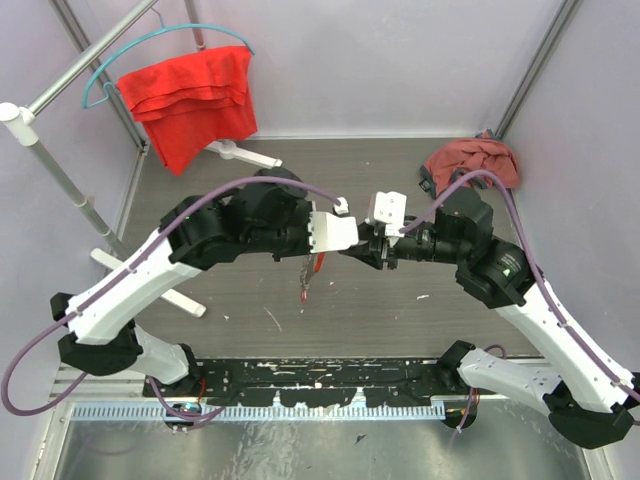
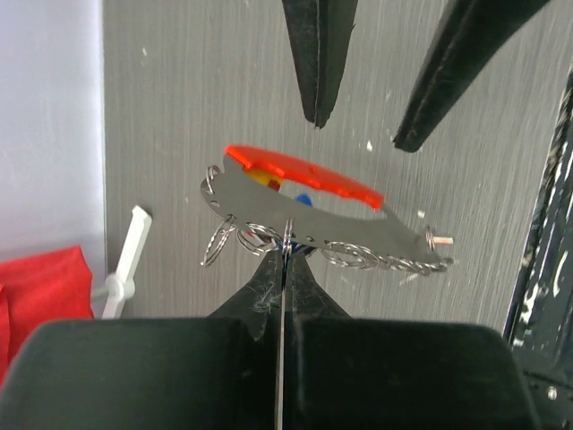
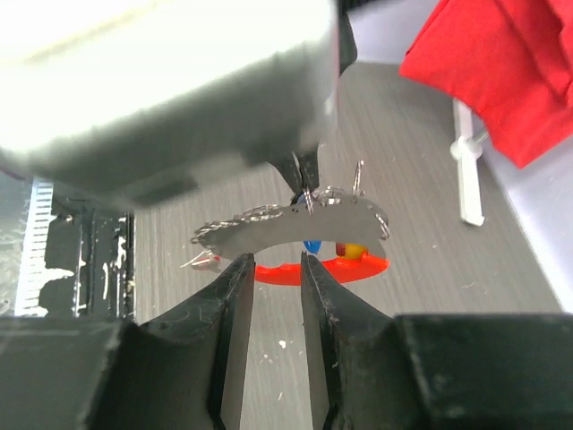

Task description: Put the keys on the keyring

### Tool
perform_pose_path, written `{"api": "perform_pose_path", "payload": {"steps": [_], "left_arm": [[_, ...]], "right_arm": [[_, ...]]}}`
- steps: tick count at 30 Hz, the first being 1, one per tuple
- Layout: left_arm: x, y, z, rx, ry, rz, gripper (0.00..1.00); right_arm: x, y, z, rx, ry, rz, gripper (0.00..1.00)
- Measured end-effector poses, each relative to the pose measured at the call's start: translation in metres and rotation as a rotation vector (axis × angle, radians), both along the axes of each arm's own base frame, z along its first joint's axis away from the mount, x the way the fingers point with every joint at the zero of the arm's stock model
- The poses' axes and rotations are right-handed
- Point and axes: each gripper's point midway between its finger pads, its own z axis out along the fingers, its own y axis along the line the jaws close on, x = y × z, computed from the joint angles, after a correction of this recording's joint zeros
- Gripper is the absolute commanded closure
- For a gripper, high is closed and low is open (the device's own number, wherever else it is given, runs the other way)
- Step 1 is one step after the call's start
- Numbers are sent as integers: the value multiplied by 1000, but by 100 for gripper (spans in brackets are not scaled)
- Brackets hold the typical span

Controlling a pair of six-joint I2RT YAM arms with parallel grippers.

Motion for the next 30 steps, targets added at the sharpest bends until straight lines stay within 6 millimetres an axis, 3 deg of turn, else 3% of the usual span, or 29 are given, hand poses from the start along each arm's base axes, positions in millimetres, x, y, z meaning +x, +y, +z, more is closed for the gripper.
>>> {"api": "perform_pose_path", "payload": {"steps": [3,9,21,30], "left_arm": [[4,7,-17,87,6,26,100],[2,17,-13,95,-3,37,100],[-11,15,-5,47,22,-23,100],[-19,11,1,9,34,-73,100]], "right_arm": [[2,0,-19,-25,44,-14,67],[4,-1,-36,-28,84,-42,67],[8,11,-25,179,63,-44,66],[7,23,-5,263,43,16,67]]}}
